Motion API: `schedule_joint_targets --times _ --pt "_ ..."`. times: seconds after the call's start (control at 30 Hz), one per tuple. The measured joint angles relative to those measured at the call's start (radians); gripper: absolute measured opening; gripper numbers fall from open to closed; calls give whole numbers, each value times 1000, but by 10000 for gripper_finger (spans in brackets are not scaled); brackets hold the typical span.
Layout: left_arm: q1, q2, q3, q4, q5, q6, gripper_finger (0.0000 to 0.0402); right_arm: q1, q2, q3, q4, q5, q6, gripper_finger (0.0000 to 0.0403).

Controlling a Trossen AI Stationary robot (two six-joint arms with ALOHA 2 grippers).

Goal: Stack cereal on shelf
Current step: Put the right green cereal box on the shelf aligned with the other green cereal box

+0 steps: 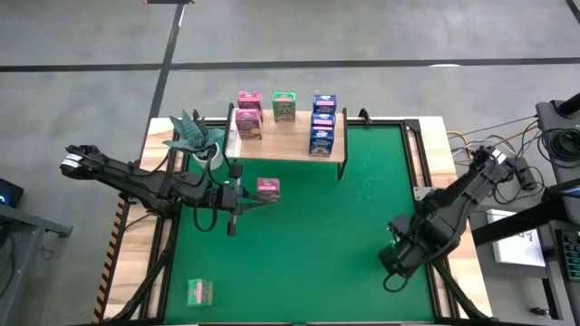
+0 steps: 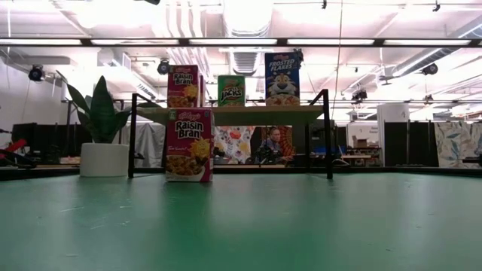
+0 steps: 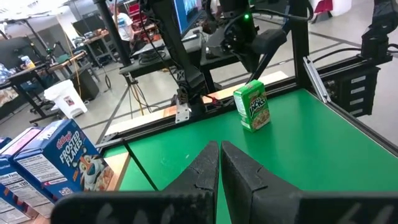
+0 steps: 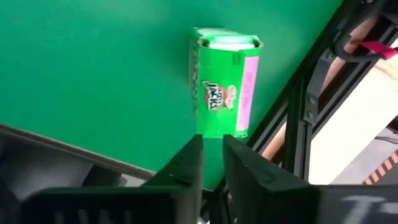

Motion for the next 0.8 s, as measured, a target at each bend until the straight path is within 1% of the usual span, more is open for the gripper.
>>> schedule_joint_targets --times 0.27,0.4,0.53,0.73,0.8 --pt "0 0 0 -2 0 0 0 2 -6 -63 2 69 -17 193" --pt "0 0 0 -4 0 8 0 2 -5 -111 45 76 -48 242" --pt "0 0 0 -4 0 8 0 2 -5 -164 90 76 -61 260" --pt "0 0 0 -4 0 8 0 1 -6 -251 180 76 -88 262" --pt "0 0 0 -3 0 8 0 1 -6 -267 185 76 -88 258"
